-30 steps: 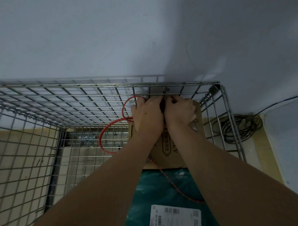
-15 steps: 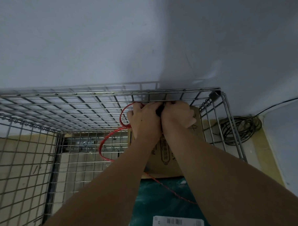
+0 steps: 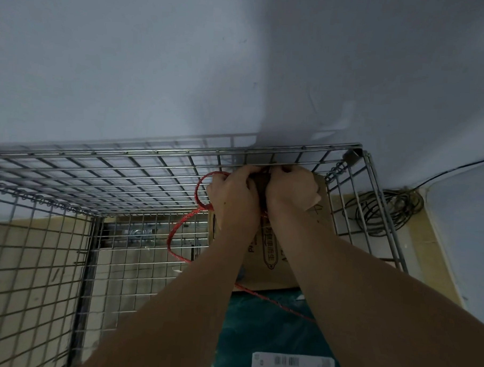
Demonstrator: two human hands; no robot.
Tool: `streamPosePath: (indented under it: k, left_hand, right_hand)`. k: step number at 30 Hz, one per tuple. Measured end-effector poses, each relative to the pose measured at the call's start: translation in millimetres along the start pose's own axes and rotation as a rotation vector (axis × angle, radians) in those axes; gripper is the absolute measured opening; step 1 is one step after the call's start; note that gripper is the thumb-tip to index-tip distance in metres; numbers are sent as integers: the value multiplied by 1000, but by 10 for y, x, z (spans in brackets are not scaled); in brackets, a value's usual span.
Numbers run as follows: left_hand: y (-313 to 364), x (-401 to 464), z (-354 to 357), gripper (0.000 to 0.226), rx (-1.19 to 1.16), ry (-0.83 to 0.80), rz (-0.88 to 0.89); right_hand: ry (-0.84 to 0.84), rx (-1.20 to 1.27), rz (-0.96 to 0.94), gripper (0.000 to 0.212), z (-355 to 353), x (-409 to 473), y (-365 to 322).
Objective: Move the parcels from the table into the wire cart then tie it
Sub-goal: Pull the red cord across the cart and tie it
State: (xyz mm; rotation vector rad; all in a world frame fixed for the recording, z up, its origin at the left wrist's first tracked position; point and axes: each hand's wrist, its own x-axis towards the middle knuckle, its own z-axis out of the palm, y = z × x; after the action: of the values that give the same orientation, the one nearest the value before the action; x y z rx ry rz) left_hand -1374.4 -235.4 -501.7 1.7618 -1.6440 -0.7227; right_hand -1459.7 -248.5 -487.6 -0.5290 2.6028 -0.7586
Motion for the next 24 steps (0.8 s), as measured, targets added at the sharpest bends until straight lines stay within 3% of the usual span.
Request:
streamPosePath:
  k: [5,11,16,20,24]
  left_hand:
    - [-12,5,-19,20,6,33,-4]
    - [-7,21,-58,9,86,25,84]
    - [6,-23,-184,18,134,29,162]
    - [14,-155,-390,33,163,21,224]
    - [9,-349,-629,35,-72,-53,164]
  right_hand:
    - [13,176,51,11,-77,-27,-15]
    - [14,281,111,25,-99,-101,-45]
    - [-47,365,91,13,-258,-112,29]
    - [-207,170,-24,29,-533,-127,213]
    - [-401,-156,-307,25,-858,-247,510]
